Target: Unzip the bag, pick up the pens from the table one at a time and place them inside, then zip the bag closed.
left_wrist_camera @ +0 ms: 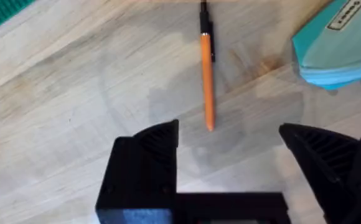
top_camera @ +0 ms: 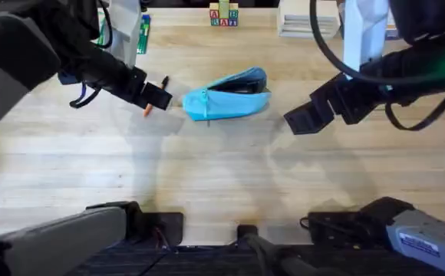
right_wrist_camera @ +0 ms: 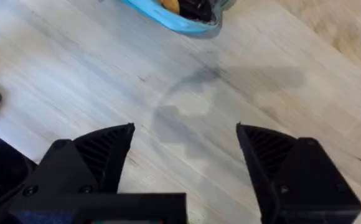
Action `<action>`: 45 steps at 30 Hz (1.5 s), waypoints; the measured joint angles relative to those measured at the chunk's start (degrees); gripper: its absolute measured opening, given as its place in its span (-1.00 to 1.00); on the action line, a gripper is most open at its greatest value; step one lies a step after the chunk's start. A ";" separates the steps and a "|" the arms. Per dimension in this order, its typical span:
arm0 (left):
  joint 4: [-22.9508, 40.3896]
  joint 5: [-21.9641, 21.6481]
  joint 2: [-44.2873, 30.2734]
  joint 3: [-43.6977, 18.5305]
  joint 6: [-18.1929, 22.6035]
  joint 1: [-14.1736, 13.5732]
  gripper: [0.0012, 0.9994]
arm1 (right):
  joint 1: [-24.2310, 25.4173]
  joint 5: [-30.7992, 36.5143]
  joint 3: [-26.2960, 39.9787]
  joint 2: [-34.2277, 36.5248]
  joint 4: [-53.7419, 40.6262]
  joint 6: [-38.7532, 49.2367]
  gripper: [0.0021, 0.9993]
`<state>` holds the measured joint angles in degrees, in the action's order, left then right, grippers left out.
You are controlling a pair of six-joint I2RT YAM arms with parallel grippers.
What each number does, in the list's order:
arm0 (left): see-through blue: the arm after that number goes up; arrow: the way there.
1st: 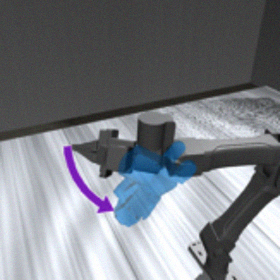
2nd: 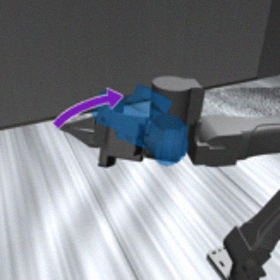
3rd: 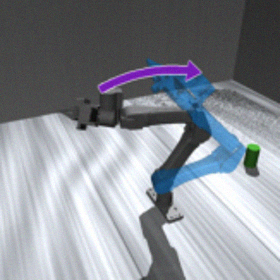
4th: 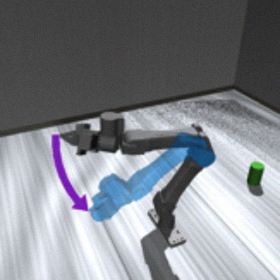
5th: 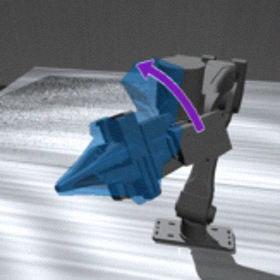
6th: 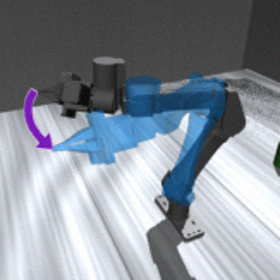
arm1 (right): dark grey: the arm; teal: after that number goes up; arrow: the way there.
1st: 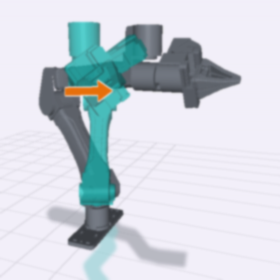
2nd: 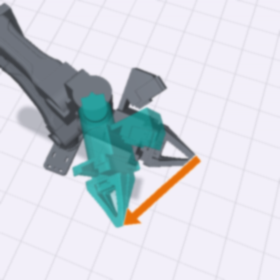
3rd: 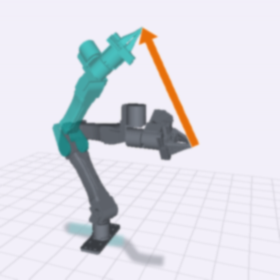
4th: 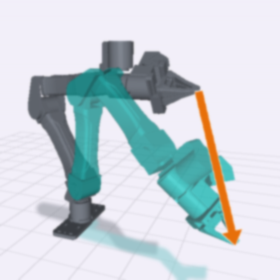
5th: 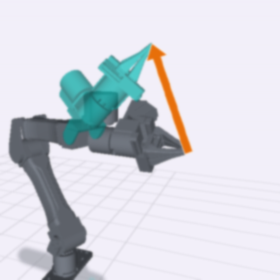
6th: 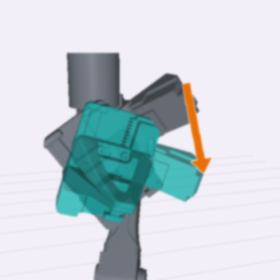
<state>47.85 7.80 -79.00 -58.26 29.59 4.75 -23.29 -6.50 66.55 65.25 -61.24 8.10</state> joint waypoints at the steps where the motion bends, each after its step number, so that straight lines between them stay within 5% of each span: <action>1: -0.51 -0.09 -0.62 0.00 0.12 0.00 0.99 | 0.00 -0.02 -0.30 0.00 0.15 -0.18 1.00; 17: -13.04 -4.88 -12.00 -0.02 0.41 0.00 0.99 | 0.00 -0.42 -0.73 0.00 -0.36 -0.85 1.00; 34: -14.53 -4.23 -17.40 -0.74 0.15 -1.79 0.93 | 0.00 -0.42 -0.73 0.00 -0.54 -0.85 1.00; 39: -13.64 -3.32 -17.69 -0.90 -0.09 -1.95 0.65 | 0.00 -0.42 -0.73 0.00 -1.63 -0.85 1.00; 45: -12.12 -2.86 -17.73 -0.92 -0.24 -2.27 -0.07 | 0.00 -0.42 -0.73 0.01 -2.34 -0.85 1.00</action>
<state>35.73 4.94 -96.73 -59.18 29.34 2.48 -23.29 -6.92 65.82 65.26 -63.58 7.25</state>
